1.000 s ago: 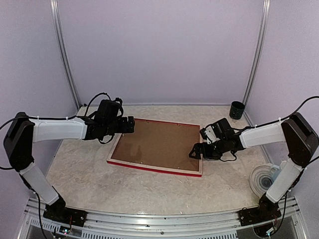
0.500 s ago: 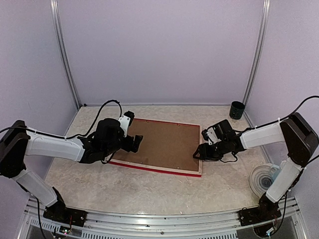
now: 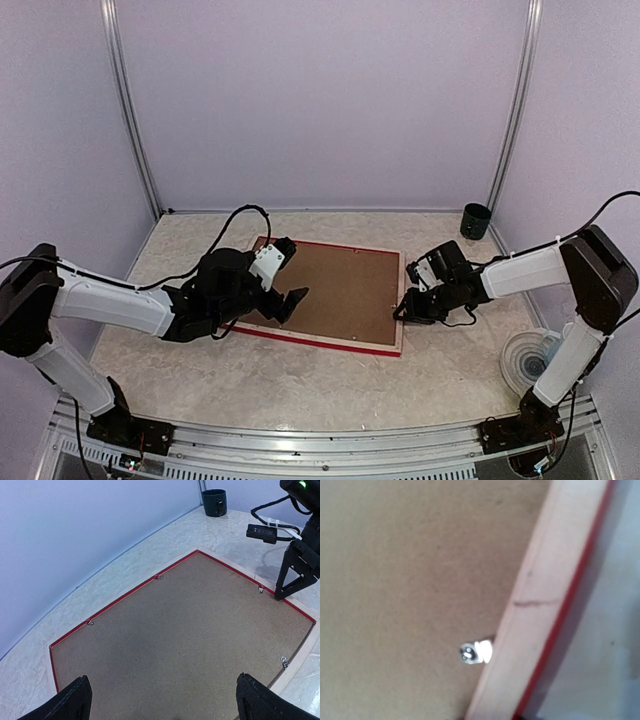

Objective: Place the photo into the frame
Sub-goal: Pick up the photo frame from the center of the board.

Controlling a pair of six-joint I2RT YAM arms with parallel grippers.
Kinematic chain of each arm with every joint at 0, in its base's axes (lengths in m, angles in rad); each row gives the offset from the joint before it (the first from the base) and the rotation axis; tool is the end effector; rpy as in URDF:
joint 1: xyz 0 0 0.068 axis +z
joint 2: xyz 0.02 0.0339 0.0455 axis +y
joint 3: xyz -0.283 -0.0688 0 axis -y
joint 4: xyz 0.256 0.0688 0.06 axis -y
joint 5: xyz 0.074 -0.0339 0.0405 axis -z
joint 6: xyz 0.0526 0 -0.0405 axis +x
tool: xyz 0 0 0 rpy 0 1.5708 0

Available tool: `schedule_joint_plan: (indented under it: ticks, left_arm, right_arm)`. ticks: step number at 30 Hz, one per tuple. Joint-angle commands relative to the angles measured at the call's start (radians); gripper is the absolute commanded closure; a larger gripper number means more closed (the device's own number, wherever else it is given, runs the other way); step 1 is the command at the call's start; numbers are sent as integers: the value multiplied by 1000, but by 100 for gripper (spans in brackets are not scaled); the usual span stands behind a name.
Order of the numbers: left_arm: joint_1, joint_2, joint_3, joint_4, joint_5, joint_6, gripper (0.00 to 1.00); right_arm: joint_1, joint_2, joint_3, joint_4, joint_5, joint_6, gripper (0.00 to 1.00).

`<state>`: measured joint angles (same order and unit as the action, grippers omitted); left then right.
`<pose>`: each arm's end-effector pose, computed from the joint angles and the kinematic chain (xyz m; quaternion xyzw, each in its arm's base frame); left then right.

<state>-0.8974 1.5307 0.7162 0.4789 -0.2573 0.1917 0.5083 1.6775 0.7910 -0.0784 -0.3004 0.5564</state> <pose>0.2262 -0.2620 0.2101 0.3553 0.7301 -0.1003 0.5751 0.2800 0.1738 0.1323 -0.0219 0.9445 0.2728 0.1817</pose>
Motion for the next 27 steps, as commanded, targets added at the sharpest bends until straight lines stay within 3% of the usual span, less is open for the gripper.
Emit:
schedule_joint_plan:
  ticks: [1,13,27]
  left_arm:
    - [-12,-9,-39,68,85,38,1]
    - [-104,46,18,-77,63,198,1]
    - [-118,164,173,-311,325,301,1]
  right_arm:
    - [-3,27,14,-83,25,-27,78]
    - [-39,25,88,-153,24,-39,80]
    - [-59,41,177,-206,11,-65,83]
